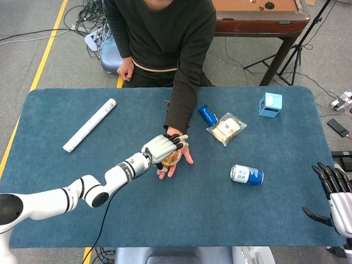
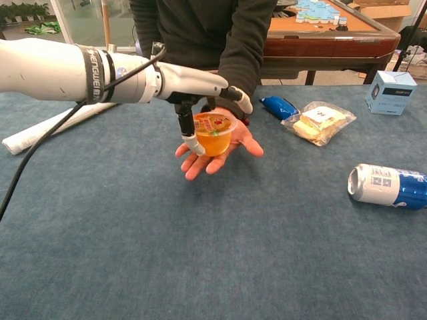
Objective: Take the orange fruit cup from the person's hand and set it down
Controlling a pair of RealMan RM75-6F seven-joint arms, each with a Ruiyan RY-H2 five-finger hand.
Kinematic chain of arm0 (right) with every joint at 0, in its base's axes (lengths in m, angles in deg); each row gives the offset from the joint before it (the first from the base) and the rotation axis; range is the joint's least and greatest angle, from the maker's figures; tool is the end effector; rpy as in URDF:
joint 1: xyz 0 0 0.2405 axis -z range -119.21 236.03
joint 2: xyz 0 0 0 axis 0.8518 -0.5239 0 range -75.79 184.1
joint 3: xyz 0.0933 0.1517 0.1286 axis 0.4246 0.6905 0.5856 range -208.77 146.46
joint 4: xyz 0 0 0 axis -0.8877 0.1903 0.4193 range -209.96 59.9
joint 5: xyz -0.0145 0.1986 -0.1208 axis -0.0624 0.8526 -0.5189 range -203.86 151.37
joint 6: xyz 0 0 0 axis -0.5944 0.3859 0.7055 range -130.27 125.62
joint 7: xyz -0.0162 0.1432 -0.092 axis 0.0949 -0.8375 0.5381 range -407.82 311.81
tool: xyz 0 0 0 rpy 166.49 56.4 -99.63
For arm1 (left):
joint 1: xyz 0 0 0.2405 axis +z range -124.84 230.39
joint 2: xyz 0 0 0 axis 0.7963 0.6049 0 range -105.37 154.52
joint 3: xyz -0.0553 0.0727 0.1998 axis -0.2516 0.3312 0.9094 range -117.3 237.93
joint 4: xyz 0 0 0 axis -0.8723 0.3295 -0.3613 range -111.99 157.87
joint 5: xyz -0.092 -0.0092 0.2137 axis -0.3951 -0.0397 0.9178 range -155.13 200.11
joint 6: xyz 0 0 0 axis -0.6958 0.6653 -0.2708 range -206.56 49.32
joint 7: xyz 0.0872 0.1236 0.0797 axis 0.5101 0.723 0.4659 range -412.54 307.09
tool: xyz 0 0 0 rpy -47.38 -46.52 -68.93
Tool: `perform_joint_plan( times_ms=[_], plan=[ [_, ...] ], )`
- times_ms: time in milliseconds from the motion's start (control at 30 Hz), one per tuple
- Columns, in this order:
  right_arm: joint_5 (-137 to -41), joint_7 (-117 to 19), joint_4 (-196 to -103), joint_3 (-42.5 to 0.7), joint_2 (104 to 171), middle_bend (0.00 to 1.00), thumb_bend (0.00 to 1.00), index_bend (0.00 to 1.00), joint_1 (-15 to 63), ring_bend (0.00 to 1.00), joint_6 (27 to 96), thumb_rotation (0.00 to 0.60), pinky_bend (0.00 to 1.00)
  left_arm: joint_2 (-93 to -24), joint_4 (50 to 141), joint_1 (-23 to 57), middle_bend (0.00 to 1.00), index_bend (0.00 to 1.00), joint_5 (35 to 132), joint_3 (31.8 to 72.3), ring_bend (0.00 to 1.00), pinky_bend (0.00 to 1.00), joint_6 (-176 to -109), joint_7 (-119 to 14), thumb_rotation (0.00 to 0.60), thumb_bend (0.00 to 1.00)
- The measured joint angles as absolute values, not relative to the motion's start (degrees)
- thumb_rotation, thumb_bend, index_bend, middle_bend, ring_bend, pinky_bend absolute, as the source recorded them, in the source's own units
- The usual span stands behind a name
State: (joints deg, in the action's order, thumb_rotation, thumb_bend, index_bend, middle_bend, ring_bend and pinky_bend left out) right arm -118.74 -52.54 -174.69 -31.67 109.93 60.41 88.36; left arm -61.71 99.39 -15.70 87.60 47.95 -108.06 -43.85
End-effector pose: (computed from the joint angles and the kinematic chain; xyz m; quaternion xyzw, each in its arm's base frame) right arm -0.2773 -0.1591 0.1497 0.5843 -0.4073 0.4040 0.5740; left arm 0.0077 0.3950 -0.0746 -0.8661 -0.2795 -0.3169 0.2671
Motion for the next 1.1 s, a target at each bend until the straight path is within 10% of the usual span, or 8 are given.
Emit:
perform_joint_plan(
  times_ms=[533, 1100],
  plan=[
    [-118.39, -53.06, -174.35, -31.68, 109.83, 0.04, 0.07, 0.02, 61.09, 0.0, 88.95, 0.6, 0.06, -65.27, 94.29, -15.98, 0.25, 0.44, 88.17, 48.53, 0.41, 0.59, -110.26, -46.63, 0.6, 0.14],
    [-119.44, -52.49, -174.79, -31.58, 109.93, 0.04, 0.07, 0.02, 60.68, 0.0, 88.73, 0.6, 0.06, -54.89, 100.6, -8.27, 0.28, 0.46, 93.57, 49.46, 0.41, 0.62, -117.95, -54.02, 0.6, 0.14]
  ],
)
